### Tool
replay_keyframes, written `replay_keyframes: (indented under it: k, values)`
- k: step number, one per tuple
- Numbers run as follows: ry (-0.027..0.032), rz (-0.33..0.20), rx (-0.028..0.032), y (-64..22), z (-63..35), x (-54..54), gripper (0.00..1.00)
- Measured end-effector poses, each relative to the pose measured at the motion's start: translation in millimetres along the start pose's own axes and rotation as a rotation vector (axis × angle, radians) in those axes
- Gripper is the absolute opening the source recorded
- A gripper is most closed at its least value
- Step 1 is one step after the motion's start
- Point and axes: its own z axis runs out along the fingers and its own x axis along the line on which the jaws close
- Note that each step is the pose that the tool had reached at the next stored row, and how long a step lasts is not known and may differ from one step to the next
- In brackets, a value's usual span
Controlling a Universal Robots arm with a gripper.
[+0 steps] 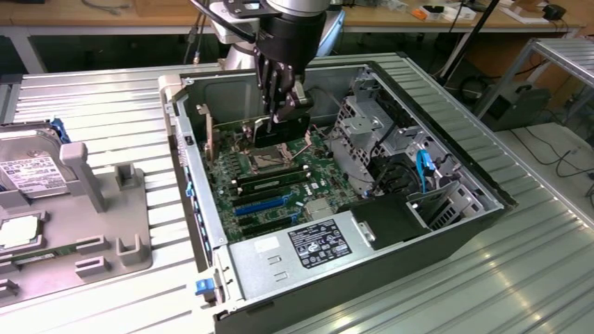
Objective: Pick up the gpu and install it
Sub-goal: 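Insert the gpu into the slot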
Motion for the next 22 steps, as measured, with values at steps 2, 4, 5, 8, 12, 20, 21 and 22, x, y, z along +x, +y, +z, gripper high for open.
replay_keyframes:
  k: [2,4,5,8,12,20,21,22]
  values:
    - [0.0000,0.000,0.0000,0.0,0.0,0.0,0.27]
    - [0.0000,0.000,-0.0001,0.0,0.0,0.0,0.27]
    - [0.0000,0.000,0.0000,0.0,0.0,0.0,0.27]
    - [0.0000,0.000,0.0001,0.0,1.2,0.0,0.27]
    - [0.0001,0.000,0.0000,0.0,4.5,0.1,0.27]
    - [0.0000,0.000,0.0001,-1.1,10.6,7.2,0.27]
    - [0.0001,0.000,0.0001,-1.1,10.9,8.4,0.27]
    - [0.0001,0.000,0.0000,-1.2,11.3,10.6,0.27]
